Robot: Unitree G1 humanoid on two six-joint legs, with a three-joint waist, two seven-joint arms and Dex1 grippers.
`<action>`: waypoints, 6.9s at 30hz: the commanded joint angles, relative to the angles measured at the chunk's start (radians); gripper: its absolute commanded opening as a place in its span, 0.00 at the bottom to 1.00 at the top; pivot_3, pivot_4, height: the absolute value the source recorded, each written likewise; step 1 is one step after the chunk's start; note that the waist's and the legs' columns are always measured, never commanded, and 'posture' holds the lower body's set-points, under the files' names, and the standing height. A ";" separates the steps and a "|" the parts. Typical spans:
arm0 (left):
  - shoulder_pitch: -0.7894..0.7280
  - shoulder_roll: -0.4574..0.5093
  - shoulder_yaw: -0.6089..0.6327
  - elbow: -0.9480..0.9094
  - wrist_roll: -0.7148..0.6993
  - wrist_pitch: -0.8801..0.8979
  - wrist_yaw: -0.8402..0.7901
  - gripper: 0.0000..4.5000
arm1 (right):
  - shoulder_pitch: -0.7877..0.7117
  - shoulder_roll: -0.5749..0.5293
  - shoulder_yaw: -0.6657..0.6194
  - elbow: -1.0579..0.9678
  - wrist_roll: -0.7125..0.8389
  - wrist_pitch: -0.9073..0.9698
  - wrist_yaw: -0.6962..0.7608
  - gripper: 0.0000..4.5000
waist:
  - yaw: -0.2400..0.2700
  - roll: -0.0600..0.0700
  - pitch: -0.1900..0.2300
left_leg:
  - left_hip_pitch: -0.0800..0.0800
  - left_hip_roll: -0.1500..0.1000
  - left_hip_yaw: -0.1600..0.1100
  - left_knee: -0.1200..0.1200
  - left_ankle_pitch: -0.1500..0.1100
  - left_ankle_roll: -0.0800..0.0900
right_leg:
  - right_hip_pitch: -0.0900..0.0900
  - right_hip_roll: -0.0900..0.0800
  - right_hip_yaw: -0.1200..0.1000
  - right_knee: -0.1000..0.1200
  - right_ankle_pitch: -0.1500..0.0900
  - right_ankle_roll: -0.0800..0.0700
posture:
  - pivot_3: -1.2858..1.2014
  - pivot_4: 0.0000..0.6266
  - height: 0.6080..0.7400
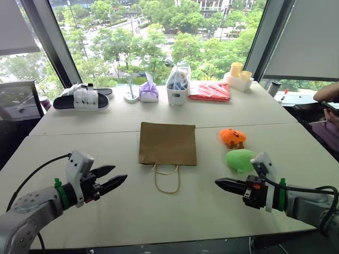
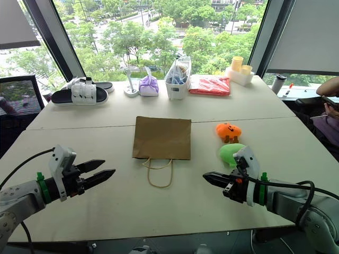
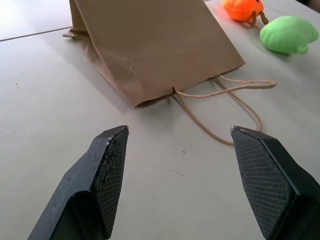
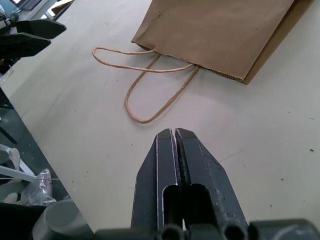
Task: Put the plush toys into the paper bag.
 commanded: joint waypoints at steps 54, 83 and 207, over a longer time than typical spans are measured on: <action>-0.683 -0.302 -0.421 0.504 0.283 -0.130 -0.242 0.02 | -0.087 0.259 0.237 -0.095 -0.205 -0.125 -0.227 0.00 | -0.007 0.000 0.000 | 0.000 -0.001 0.001 0.007 0.000 0.000 | -0.001 0.001 0.000 0.006 0.001 0.002 | 0.52 0.24 1.00; -0.863 -0.429 -0.238 0.363 -0.088 0.262 -0.027 0.02 | -0.519 0.668 0.519 0.768 -0.819 -0.546 -0.246 0.00 | -0.031 0.000 -0.001 | 0.000 -0.002 0.001 0.004 0.006 -0.010 | -0.004 0.002 0.001 0.010 0.001 0.001 | 0.52 0.24 1.00; -0.871 -0.491 -0.237 0.472 -0.105 0.093 -0.016 0.00 | -0.762 0.339 0.270 1.186 -0.965 -0.656 -0.199 0.79 | -0.044 0.000 -0.001 | 0.005 -0.001 0.005 -0.001 0.007 -0.011 | -0.003 0.002 0.003 0.008 0.002 0.000 | 0.52 0.24 1.00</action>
